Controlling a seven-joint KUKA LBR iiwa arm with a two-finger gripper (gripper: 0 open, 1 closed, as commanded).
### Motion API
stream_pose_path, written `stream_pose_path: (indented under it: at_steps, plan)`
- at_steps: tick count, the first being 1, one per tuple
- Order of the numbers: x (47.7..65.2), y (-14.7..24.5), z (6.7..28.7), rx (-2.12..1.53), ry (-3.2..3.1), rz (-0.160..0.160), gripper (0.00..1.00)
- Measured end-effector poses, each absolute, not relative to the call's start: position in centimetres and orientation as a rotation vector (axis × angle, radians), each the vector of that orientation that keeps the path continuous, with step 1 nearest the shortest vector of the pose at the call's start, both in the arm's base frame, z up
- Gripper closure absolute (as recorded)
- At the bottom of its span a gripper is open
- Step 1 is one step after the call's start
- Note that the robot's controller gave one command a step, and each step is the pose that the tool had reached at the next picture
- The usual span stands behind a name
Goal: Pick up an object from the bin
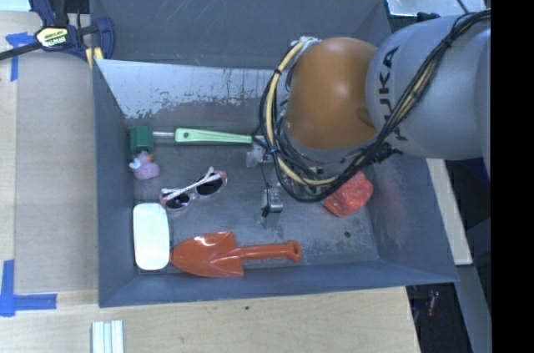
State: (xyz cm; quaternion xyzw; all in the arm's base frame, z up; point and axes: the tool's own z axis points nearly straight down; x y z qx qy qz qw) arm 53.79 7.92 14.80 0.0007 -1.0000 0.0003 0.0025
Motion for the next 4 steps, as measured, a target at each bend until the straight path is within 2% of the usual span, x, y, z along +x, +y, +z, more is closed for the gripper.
stream_pose_path:
  at_steps: [1, 2, 3, 4]
  plan:
    - [54.0, 7.9, 15.2, 0.000, -3.145, -0.001, 0.00]
    - [56.9, 10.6, 12.9, 0.267, -3.140, 0.002, 0.00]
    - [56.1, 11.6, 11.6, 0.366, -3.126, -0.002, 0.00]
    - [54.9, 13.3, 7.4, 0.345, -3.141, -0.004, 1.00]
